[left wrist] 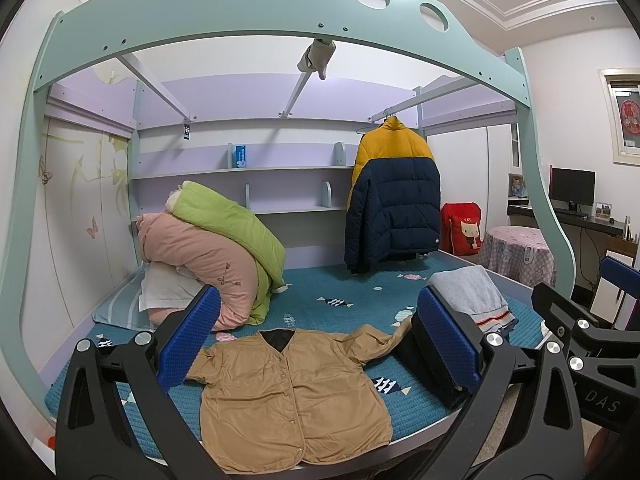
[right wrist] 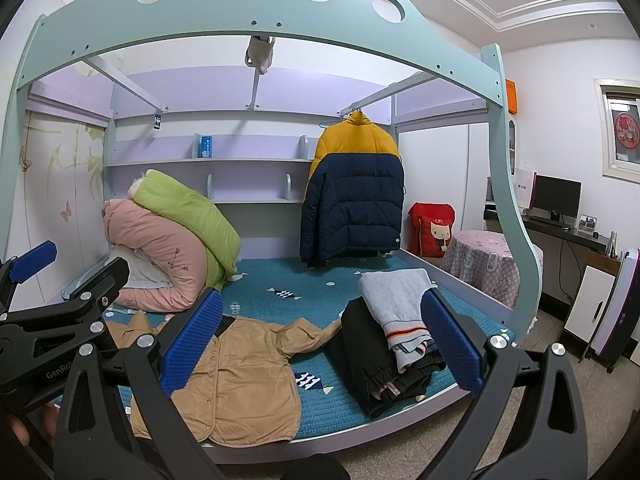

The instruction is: Fold large clothes

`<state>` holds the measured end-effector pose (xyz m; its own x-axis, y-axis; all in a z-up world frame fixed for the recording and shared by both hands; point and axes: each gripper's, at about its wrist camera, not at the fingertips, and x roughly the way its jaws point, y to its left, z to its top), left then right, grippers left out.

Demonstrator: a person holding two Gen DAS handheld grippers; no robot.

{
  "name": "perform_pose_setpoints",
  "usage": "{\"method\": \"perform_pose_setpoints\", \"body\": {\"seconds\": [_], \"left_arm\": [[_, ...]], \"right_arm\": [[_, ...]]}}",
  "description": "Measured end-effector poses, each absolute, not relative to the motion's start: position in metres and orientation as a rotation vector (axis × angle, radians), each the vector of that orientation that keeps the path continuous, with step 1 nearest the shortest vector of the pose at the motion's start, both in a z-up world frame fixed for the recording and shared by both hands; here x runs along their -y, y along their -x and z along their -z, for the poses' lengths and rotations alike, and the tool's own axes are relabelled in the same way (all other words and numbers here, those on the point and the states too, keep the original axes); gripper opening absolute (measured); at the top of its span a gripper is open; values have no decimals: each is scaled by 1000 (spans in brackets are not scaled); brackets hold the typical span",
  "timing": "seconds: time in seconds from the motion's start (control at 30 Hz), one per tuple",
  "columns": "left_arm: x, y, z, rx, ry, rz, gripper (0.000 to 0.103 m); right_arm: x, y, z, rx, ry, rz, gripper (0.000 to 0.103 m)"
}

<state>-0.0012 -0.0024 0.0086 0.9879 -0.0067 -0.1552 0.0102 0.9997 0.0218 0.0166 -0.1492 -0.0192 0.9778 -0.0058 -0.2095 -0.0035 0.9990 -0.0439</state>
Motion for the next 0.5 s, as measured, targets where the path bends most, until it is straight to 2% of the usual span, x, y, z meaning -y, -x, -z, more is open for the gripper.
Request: {"method": "perform_pose_setpoints", "body": {"seconds": [0.5], "left_arm": [[3,1,-8,-161,-23,11,99]], "right_arm": [[150,-17,20,-211,42,0,96]]}}
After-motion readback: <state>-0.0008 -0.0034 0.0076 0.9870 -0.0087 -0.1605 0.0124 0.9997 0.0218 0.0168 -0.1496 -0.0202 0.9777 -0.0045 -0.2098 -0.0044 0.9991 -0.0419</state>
